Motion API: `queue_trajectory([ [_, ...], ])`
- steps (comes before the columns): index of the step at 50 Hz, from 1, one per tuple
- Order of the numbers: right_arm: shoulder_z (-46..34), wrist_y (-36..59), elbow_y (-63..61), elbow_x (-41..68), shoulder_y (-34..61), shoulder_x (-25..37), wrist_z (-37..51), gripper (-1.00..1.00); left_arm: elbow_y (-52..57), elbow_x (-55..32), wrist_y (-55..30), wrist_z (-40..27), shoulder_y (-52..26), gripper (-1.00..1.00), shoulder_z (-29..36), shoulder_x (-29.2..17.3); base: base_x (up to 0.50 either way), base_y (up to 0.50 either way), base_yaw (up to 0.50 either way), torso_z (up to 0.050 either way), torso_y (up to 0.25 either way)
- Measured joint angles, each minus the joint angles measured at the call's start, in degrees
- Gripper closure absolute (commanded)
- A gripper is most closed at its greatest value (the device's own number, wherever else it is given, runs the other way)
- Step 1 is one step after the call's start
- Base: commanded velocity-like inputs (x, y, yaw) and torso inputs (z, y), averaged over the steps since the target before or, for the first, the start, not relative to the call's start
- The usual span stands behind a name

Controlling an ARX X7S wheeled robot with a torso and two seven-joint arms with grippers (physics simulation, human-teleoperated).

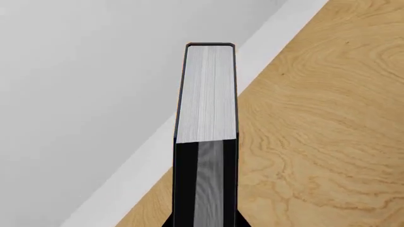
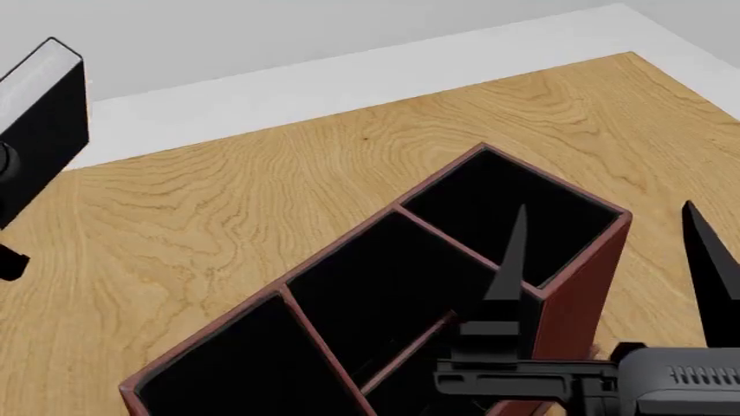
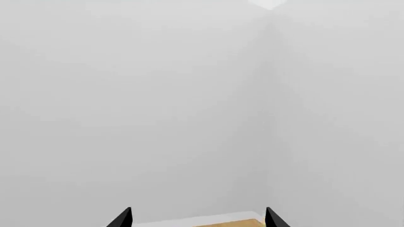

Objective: Pick up the book and place it in the back compartment of the caddy.

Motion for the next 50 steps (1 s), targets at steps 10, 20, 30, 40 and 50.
queue_trajectory([
  [10,0.8,-0.2,-0.7,0.5,-0.4,0.6,0.6,-1.00,3.4,-0.8,-6.8,-2.3,-6.8,1.00,1.1,3.1,0.00,0.00,0.00,0.000,0.001],
  [20,1.5,-0.7,-1.0,0.8,-1.0,1.1,0.9,-1.00,5.0,-5.6,-14.1,-7.1,-15.2,1.00,1.8,8.1,0.00,0.00,0.00,0.000,0.002],
  [30,2.3,-1.5,-1.1,1.0,-1.8,1.6,1.0,-1.00,0.9,-20.8,-17.2,-19.6,-22.3,1.00,1.3,13.2,0.00,0.00,0.00,0.000,0.001],
  [40,2.5,-2.0,-1.1,1.0,-2.1,1.7,1.0,-1.00,-2.2,-32.3,-17.2,-28.1,-24.4,1.00,1.1,18.3,0.00,0.00,0.00,0.000,0.002],
  [50,2.9,-2.6,-1.0,1.1,-2.6,2.0,1.0,-1.00,-5.0,-39.8,-17.5,-34.6,-25.2,1.00,1.8,23.2,0.00,0.00,0.00,0.000,0.002],
])
